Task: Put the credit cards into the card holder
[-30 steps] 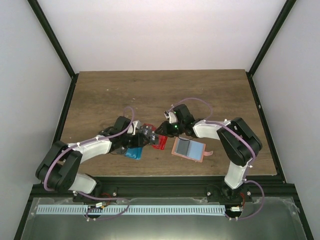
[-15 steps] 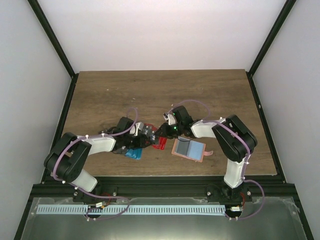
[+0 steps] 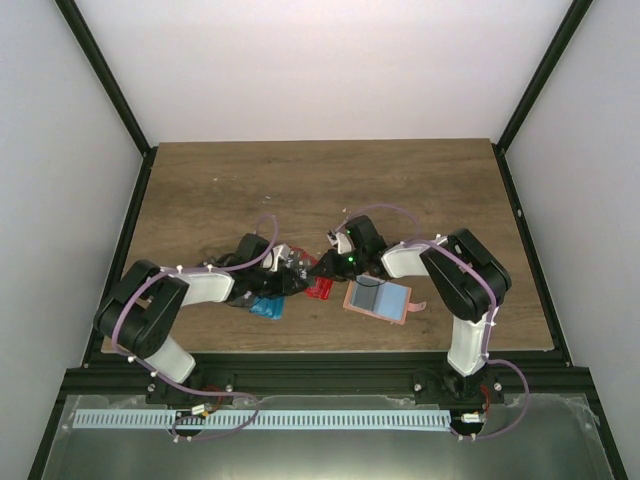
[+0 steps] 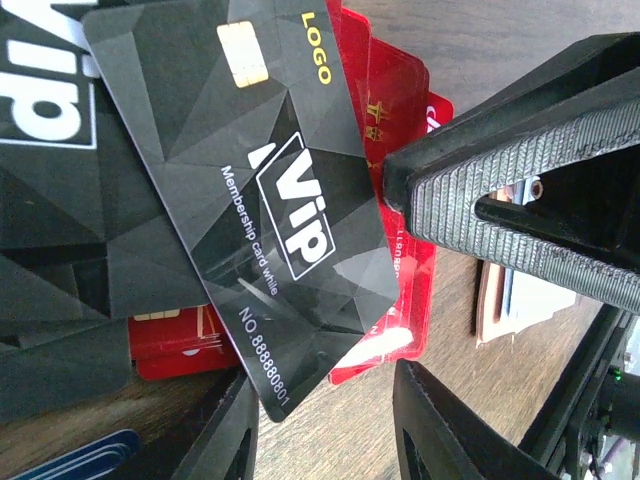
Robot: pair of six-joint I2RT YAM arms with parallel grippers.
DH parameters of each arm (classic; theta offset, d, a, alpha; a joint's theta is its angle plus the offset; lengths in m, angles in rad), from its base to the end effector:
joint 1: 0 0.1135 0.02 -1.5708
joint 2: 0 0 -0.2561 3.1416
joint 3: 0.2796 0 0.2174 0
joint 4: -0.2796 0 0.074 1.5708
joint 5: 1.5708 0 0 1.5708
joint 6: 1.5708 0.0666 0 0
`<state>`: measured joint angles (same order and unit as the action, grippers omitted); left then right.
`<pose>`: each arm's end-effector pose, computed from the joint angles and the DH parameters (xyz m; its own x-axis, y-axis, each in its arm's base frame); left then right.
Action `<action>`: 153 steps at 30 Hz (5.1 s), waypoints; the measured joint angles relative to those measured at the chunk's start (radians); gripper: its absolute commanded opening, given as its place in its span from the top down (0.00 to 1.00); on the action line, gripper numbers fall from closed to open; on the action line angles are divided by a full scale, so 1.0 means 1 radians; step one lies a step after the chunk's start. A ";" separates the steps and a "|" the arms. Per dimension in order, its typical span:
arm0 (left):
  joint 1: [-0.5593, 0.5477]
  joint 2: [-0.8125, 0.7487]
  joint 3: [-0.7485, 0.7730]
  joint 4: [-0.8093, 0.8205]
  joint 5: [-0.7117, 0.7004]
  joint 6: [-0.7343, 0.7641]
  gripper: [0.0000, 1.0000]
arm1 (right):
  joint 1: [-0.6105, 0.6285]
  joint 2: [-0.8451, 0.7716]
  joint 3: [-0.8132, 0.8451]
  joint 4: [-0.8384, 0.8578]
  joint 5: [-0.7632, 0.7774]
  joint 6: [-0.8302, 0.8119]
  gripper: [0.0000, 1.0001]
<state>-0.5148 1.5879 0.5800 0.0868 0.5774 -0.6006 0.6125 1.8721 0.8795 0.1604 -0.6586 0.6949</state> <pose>0.2129 -0.1622 0.1215 -0.9673 0.0032 -0.2534 0.1858 0.6891 -0.7005 0.2594 0.2321 0.1222 -0.9717 -0.0639 -0.2274 -0.2208 0.5873 0.7787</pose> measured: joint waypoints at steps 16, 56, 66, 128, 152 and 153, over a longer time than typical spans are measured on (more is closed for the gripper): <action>0.000 0.004 0.006 0.005 0.008 -0.010 0.71 | 0.000 0.001 -0.023 0.036 -0.007 0.009 0.83; 0.000 0.040 0.052 0.068 0.019 0.010 0.96 | 0.000 -0.099 -0.082 -0.003 0.027 0.012 0.72; 0.000 -0.097 0.079 0.088 0.084 -0.003 0.96 | -0.056 -0.430 -0.182 -0.019 0.069 -0.012 0.34; -0.145 -0.314 0.143 0.323 0.308 -0.065 0.96 | -0.159 -0.946 -0.470 0.288 -0.336 0.108 0.51; -0.269 0.162 0.340 0.214 0.187 -0.016 0.96 | -0.159 -1.022 -0.383 -0.777 0.686 0.284 0.42; -0.274 0.185 0.354 0.211 0.186 -0.016 0.96 | -0.159 -1.035 -0.395 -0.787 0.687 0.292 0.44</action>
<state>-0.7887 1.7725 0.9337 0.2977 0.7635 -0.6170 0.4530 0.8368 0.4847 -0.6270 0.0288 0.9867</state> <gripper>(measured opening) 0.041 0.604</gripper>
